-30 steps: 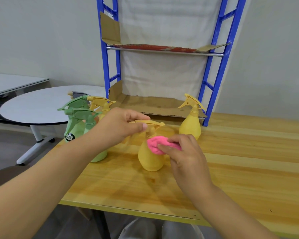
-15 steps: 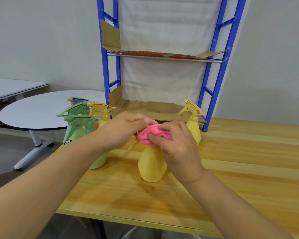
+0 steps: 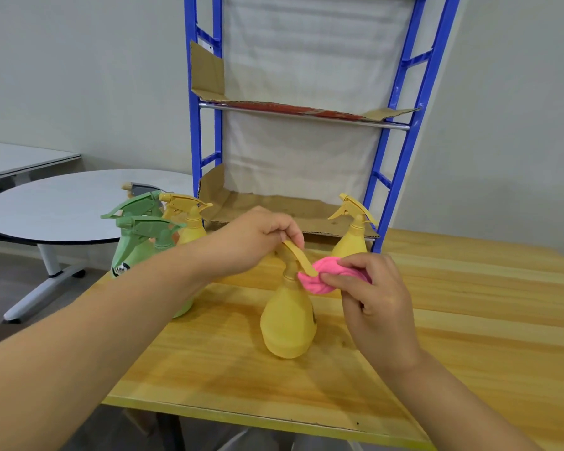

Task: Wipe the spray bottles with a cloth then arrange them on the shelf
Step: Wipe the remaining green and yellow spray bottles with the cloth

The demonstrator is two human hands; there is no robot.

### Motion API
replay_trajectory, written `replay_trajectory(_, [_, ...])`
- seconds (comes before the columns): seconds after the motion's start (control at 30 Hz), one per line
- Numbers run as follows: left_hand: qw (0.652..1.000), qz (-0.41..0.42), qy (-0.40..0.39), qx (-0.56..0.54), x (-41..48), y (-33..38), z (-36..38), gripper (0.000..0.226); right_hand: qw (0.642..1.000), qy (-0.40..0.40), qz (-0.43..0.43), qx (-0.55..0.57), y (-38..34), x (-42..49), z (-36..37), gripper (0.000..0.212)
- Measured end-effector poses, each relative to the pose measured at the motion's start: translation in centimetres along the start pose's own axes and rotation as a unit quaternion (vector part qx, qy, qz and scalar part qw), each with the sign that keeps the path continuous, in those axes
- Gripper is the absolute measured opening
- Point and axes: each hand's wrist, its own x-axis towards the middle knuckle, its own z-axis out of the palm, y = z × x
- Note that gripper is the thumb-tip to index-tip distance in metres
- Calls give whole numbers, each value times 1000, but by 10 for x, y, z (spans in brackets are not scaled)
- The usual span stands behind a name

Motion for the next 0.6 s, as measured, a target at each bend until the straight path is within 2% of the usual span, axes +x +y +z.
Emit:
replay_trajectory(0.17, [998, 45, 45, -8, 2, 2, 12, 30, 999, 28, -28, -11, -1, -10, -8, 27])
replay_trajectory(0.3, [994, 45, 52, -88, -2, 4, 14, 30, 997, 19, -71, -10, -5, -12, -4, 21])
replay_trajectory(0.43, [991, 24, 64, -111, -6, 6, 14, 38, 994, -4, -107, 8, -10, -3, 6, 33])
replay_trajectory(0.6, [990, -24, 70, -116, -13, 4, 10, 17, 988, 7, -155, 2, -14, 5, 19, 21])
